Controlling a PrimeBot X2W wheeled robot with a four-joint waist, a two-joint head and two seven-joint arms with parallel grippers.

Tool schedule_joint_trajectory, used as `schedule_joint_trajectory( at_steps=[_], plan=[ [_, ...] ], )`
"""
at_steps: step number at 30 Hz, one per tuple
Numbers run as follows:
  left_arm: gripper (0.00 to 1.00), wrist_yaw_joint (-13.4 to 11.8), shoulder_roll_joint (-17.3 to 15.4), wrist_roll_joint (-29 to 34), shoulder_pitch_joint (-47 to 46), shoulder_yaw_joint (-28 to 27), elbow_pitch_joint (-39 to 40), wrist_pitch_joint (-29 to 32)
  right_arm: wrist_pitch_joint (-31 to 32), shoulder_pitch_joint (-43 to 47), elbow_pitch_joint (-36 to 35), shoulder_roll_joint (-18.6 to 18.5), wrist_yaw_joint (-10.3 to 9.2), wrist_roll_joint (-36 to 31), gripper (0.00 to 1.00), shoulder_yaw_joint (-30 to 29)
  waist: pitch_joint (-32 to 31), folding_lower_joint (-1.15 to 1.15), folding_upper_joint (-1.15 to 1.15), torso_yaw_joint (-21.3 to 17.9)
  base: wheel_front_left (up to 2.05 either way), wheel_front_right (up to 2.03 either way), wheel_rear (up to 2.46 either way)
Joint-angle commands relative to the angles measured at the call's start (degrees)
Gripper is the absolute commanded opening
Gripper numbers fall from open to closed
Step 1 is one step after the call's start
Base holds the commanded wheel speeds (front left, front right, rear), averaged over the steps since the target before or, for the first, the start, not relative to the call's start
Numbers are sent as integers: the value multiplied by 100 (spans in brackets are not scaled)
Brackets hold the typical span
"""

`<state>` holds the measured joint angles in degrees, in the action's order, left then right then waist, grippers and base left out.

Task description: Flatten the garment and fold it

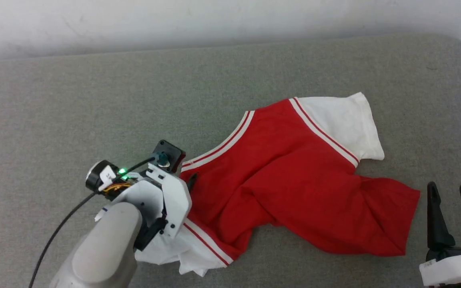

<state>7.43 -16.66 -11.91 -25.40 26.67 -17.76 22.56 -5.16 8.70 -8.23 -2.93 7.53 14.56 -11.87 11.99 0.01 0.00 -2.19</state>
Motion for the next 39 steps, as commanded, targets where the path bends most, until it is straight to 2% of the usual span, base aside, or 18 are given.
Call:
schedule_joint_trajectory(
  at_steps=[1,5,6,7,8,13,17,20,26,30,31,33,34,39],
  plan=[
    [100,4,-45,-52,-119,30,-105,74,-29,-73,-2,5,-4,24,100,2,160,-1,0,-93,0,0,0],
    [100,4,-163,-302,-241,435,-588,597,-36,-117,-19,5,-4,34,100,-26,287,-1,0,-154,0,0,0],
    [86,5,-156,-476,-246,551,-652,703,-37,-127,-23,5,-4,34,100,-41,305,-1,0,-160,0,0,0],
    [35,5,-160,-661,-258,687,-661,780,-37,-135,-25,5,-4,37,100,-59,321,-1,0,-162,0,0,0],
    [0,5,-195,-805,-290,827,-627,816,-39,-142,-25,5,-4,40,100,-79,333,-1,0,-159,0,0,0],
    [0,5,-454,-1115,-669,933,-369,568,-46,-194,-27,5,-4,54,100,-165,417,-1,0,-99,0,0,0],
    [0,5,-690,-1002,-1246,768,-105,218,-67,-282,-60,5,-4,87,100,-143,587,-1,0,-81,0,0,0],
    [0,5,-1017,-833,-1783,709,42,9,-87,-371,-102,5,-4,89,100,-71,813,-1,0,-151,0,0,0],
    [0,5,-1637,-751,-2611,601,-47,-215,-171,-563,-134,5,-4,89,100,-58,1353,-1,0,-374,0,0,0],
    [0,5,-1697,-904,-2823,523,-400,-419,-250,-662,-99,5,-4,109,100,-15,1682,-1,0,-455,0,0,0],
    [4,5,-1670,-986,-2829,496,-504,-431,-271,-685,-88,5,-4,115,100,-5,1744,-1,0,-458,0,0,0],
    [56,5,-1611,-1087,-2839,467,-654,-516,-309,-731,-69,5,-4,122,100,5,1845,-1,0,-435,0,0,0],
    [100,5,-1553,-1166,-2831,439,-717,-578,-322,-753,-54,5,-4,116,100,5,1874,-1,0,-405,0,0,0],
    [100,-4,-1351,-1529,-2806,217,-916,-900,-310,-850,48,5,-4,35,100,26,1755,-1,0,-169,0,0,0]
  ],
)
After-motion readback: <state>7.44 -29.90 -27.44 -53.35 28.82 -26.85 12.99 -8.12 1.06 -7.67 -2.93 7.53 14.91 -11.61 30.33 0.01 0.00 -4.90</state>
